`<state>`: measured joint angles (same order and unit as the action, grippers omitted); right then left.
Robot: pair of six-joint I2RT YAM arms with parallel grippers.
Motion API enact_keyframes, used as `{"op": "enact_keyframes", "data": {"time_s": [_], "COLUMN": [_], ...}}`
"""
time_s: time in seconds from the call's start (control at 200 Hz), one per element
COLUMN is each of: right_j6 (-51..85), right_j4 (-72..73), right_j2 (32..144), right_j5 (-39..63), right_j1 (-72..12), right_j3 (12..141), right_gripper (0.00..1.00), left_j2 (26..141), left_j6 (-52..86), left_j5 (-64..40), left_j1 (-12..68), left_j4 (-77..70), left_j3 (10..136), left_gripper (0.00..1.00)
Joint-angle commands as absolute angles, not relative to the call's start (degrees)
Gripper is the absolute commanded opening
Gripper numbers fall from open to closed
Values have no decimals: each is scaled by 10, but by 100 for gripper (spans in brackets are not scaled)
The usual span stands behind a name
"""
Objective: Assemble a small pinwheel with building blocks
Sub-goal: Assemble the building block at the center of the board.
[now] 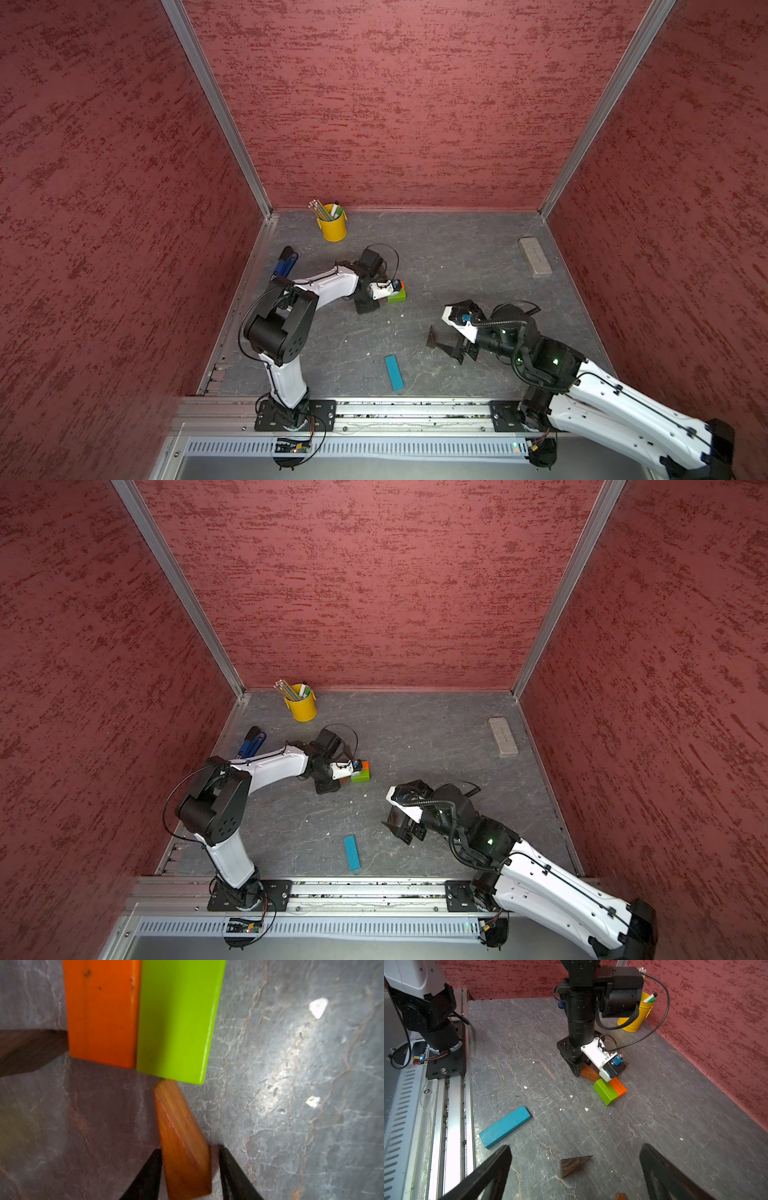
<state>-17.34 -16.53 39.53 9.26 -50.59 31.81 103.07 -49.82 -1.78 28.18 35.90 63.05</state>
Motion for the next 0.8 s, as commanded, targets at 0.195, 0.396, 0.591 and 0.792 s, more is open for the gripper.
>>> {"op": "enact_keyframes", "data": {"time_s": [0.195, 0.396, 0.591, 0.792], "right_j6": [-163, -163, -162, -162], "right_j4": [-156, -156, -156, -156], "right_j2": [395, 395, 396, 394], "right_j5": [106, 108, 108, 97], "right_j1": [-508, -508, -508, -508], "right_j3": [312, 311, 311, 311], "right_gripper": [99, 99, 99, 99], "left_j2": [1021, 1016, 1019, 994], "left_j6": [-493, -491, -490, -487], "left_j5": [10, 7, 8, 2], "left_j1": [274, 270, 271, 270], "left_j4": [335, 333, 337, 340], "left_j3": [628, 627, 630, 618], "left_gripper": [48, 49, 50, 51]}}
